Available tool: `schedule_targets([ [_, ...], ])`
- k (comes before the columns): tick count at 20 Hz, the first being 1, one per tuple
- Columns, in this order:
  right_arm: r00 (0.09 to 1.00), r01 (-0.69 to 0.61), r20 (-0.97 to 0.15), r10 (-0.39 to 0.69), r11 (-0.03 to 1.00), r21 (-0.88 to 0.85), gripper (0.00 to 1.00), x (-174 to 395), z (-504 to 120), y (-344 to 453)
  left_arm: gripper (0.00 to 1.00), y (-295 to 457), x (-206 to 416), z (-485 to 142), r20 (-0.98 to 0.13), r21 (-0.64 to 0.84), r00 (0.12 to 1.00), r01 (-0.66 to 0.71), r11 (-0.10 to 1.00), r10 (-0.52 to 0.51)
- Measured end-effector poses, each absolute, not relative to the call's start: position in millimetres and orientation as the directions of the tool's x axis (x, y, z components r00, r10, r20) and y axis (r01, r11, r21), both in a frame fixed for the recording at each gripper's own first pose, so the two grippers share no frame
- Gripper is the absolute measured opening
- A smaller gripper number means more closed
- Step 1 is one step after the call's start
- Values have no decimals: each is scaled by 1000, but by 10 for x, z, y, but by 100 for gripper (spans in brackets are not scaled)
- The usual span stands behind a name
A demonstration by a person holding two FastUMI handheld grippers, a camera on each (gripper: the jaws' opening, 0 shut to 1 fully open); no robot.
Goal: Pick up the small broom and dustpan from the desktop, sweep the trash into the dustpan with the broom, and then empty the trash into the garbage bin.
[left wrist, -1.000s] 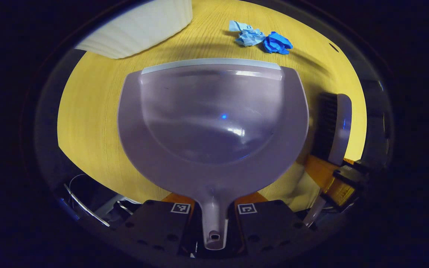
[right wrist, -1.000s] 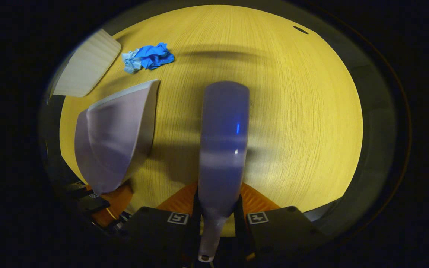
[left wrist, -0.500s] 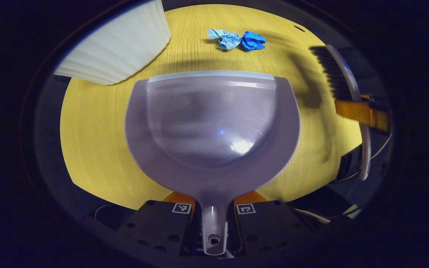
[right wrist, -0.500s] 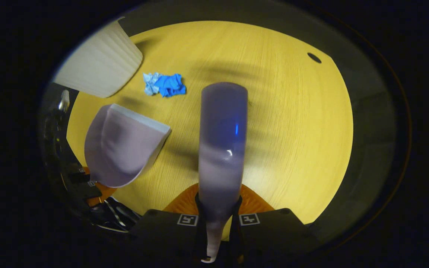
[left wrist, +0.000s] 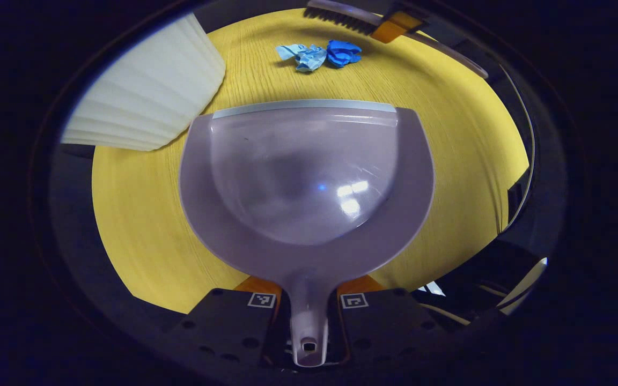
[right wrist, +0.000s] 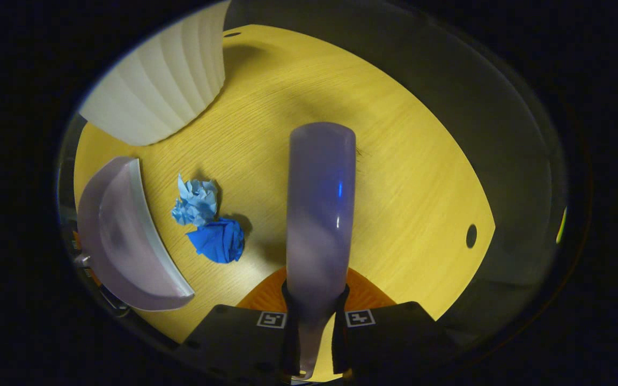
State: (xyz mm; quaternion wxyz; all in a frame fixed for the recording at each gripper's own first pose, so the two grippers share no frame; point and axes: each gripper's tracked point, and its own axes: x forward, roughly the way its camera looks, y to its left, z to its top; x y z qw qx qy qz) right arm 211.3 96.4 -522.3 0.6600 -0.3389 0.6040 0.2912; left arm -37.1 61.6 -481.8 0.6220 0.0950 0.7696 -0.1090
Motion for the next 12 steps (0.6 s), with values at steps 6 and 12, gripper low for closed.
schedule_targets([
  [6, -115, -899, -993, 21, 423, 113, 24, 1548, -5305, 1351, 28, 592, -406, -4852, -973, -63, -232, 318, 946, 13],
  [12, -275, -937, -961, 7, 223, 270, 24, 1199, -5332, 1123, 28, 366, -496, -4956, -968, -58, -248, 391, 919, 44],
])
